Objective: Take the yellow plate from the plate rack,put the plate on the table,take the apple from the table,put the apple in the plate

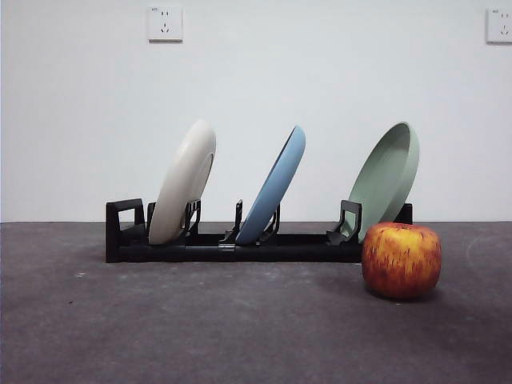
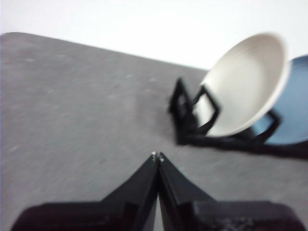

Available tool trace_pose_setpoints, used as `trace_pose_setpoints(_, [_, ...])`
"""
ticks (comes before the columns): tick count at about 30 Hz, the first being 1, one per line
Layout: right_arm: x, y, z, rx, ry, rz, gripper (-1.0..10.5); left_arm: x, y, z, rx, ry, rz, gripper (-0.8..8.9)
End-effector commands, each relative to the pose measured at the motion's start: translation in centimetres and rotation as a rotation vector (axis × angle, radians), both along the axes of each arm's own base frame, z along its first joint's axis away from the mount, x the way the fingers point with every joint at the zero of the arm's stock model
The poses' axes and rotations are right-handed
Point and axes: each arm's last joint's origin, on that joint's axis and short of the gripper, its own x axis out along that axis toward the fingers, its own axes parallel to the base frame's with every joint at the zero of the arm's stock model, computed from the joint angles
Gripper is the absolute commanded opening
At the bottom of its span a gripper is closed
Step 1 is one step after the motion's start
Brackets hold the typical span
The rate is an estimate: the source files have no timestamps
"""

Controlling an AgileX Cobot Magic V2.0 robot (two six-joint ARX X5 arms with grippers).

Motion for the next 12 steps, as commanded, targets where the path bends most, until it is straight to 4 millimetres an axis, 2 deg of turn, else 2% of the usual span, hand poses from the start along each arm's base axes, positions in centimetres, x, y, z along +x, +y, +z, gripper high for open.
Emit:
trace_pose_setpoints(1, [-0.3,0.0,2.6,0.048,-0.027,-0.004,-0.2,-0.4,0.0,2.3,-0.076,-0.062,-0.008,-0.06])
trace_pose_setpoints(7, [-0.4,0.0,8.2,0.012,-0.004,0.001,-0.2,-0.6,-0.3,7.5,-0.076,-0.108,-0.085,-0.05])
trace_pose_setpoints(12, [0.6,0.1,13.2,-0.068,0.014,0.015,-0.2,0.8,-0.4,11.6,-0.078,-0.027,-0.147,-0.05])
